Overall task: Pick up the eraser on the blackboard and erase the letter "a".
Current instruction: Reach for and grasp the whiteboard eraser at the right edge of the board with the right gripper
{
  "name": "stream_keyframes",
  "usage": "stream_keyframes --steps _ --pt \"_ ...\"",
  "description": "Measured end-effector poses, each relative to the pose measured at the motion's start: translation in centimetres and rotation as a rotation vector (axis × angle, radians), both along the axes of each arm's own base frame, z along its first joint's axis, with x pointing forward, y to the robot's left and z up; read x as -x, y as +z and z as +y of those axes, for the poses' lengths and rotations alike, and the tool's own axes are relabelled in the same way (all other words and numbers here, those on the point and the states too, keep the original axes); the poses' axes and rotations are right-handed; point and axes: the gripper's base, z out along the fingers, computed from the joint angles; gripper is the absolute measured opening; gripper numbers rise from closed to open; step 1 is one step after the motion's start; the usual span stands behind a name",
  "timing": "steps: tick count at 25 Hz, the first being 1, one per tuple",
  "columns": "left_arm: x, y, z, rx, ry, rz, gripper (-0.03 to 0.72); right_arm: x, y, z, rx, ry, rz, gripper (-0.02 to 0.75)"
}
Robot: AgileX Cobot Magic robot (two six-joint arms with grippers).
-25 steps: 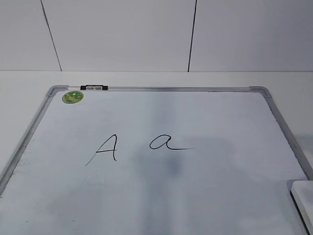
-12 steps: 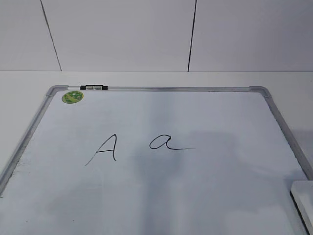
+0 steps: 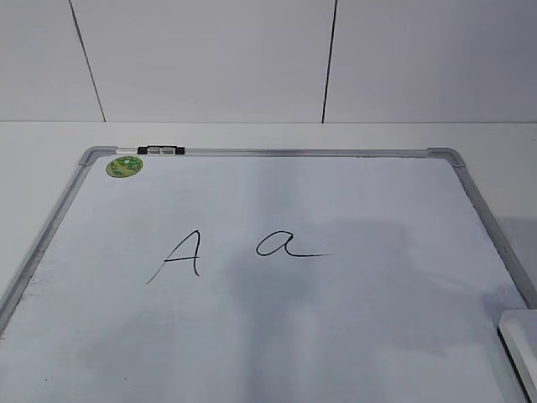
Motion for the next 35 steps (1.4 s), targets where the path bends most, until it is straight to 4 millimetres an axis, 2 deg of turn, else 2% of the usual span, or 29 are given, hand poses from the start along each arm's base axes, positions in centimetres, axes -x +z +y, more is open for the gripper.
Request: stream_keyframes --steps 15,28,35 --pt "0.0 0.0 0.0 0.0 0.0 0.0 0.244 -2.5 -2.5 -0.3 0.039 0.006 0.14 0.592" --pt "0.0 0.0 0.0 0.0 0.0 0.0 0.244 -3.3 -2.6 -0.2 0.034 -0.004 0.078 0.592" --pt "0.0 0.0 0.0 0.0 0.0 0.0 0.244 -4.5 -4.2 0.4 0.039 0.033 0.142 0.592"
